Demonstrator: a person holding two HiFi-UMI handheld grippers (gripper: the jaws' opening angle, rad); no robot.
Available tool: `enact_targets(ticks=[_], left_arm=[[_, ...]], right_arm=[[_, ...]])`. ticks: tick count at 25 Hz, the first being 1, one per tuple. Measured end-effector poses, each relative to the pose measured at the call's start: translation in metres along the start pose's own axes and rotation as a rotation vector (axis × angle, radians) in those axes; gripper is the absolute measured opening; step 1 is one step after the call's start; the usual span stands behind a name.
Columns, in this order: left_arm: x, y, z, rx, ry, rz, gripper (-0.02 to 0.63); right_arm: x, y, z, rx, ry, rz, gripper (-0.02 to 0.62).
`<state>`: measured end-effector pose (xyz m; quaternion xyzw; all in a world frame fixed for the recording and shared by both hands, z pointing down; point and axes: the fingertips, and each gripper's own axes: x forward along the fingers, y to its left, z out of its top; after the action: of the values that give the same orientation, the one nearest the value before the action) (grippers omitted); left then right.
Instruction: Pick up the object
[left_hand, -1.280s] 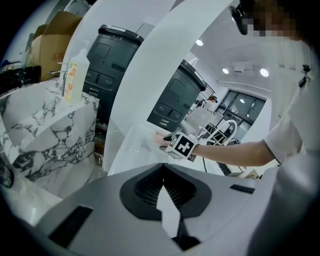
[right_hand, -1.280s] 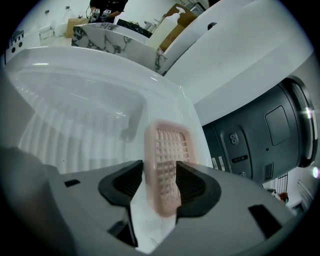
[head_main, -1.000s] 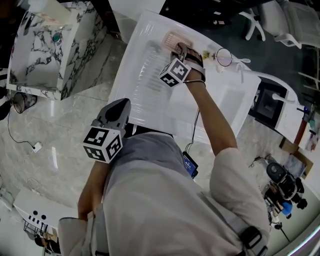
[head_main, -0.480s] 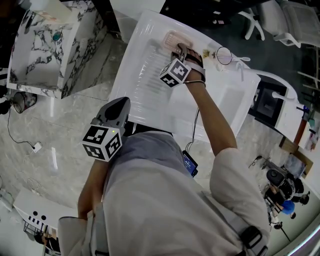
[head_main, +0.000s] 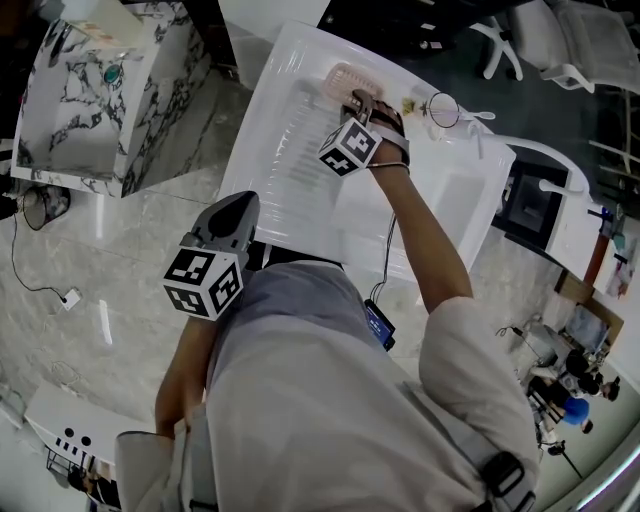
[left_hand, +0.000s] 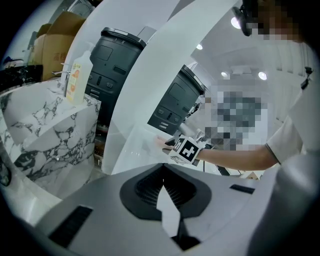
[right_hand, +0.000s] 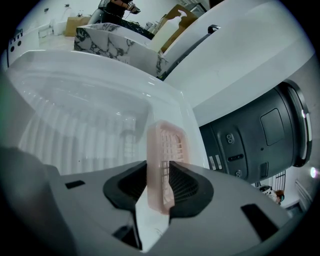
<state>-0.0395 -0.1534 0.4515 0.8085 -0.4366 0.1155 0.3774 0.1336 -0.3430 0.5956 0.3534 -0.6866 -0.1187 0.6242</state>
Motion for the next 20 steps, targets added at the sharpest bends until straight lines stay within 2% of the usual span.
enact_targets(ticks=[20], left_arm=[[-0.010,0.004,0.003,0.001,-0.011,-0.031,0.003]], right_arm=[[-0.015,-0.003,0.000,0.033,0.024,-0.017,0.096]])
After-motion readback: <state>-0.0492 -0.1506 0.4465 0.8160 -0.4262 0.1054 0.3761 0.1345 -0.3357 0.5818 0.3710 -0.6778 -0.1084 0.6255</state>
